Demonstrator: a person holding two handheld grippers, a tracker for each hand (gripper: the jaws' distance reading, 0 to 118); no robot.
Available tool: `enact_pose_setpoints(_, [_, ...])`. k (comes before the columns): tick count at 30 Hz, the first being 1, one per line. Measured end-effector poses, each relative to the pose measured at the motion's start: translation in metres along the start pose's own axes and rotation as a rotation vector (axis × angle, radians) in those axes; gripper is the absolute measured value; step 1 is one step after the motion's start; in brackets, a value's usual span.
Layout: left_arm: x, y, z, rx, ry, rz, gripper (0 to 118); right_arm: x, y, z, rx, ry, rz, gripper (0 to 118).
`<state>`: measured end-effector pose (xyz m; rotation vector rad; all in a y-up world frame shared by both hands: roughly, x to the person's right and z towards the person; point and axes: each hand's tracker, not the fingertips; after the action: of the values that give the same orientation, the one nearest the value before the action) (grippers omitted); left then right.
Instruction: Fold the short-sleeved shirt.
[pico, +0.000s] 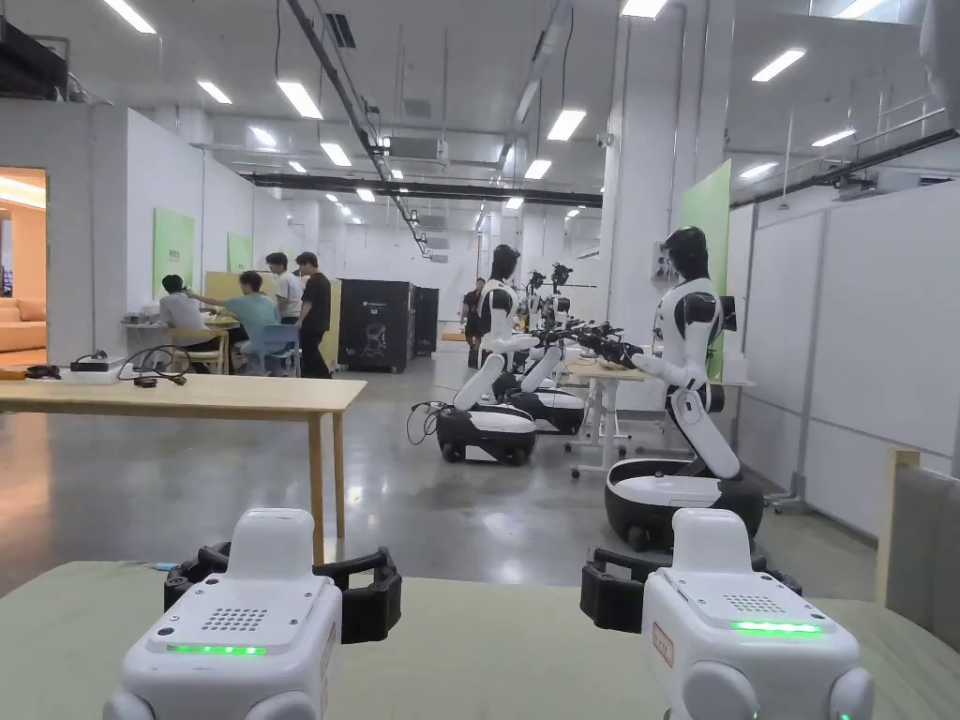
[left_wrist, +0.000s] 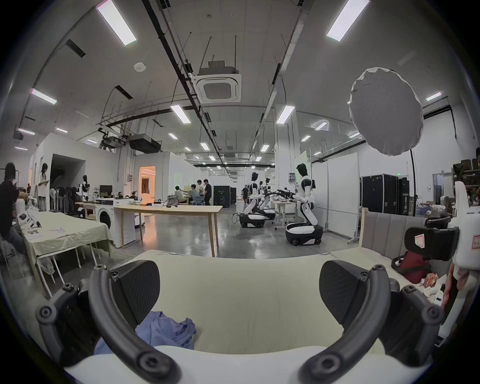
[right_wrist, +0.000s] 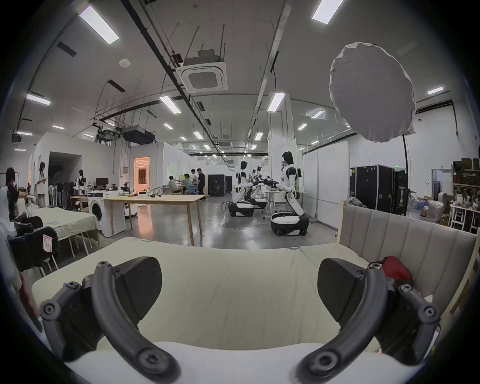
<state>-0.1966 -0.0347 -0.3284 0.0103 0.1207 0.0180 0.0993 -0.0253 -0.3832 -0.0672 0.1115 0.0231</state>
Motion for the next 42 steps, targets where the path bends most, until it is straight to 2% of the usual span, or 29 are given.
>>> enact_pose_setpoints(12, [-0.007, -0.001, -0.001, -0.022, -0.012, 0.076, 118, 0.010, 0.002, 0.001, 0.020, -0.003, -0.105, 118])
enact_pose_setpoints(30, [-0.013, -0.010, -0.005, -0.048, -0.022, 0.130, 118, 0.007, -0.003, -0.003, 0.010, 0.001, -0.104, 118])
enact_pose_setpoints(34, [-0.011, -0.008, -0.002, -0.040, -0.016, 0.102, 118, 0.008, -0.003, -0.002, 0.013, -0.001, -0.103, 118])
enact_pose_setpoints(35, [-0.009, -0.006, -0.001, -0.037, -0.023, 0.058, 118, 0.008, -0.003, -0.003, 0.016, 0.003, -0.088, 118])
enact_pose_setpoints(37, [-0.007, -0.002, -0.002, -0.031, -0.038, -0.074, 118, 0.005, 0.000, -0.003, 0.022, 0.021, 0.040, 118])
enact_pose_setpoints(39, [-0.004, 0.004, -0.006, -0.047, -0.080, -0.322, 118, 0.001, 0.001, -0.003, 0.038, 0.065, 0.242, 118])
enact_pose_setpoints(40, [0.001, 0.005, -0.008, -0.054, -0.054, -0.497, 118, -0.004, 0.002, -0.004, 0.028, 0.064, 0.380, 118])
enact_pose_setpoints(41, [0.007, 0.003, -0.009, -0.058, -0.054, -0.683, 118, -0.012, -0.001, -0.007, 0.012, 0.058, 0.566, 118])
enact_pose_setpoints(42, [0.013, -0.002, -0.010, -0.059, -0.049, -0.887, 118, -0.021, -0.009, -0.008, 0.009, 0.054, 0.786, 118])
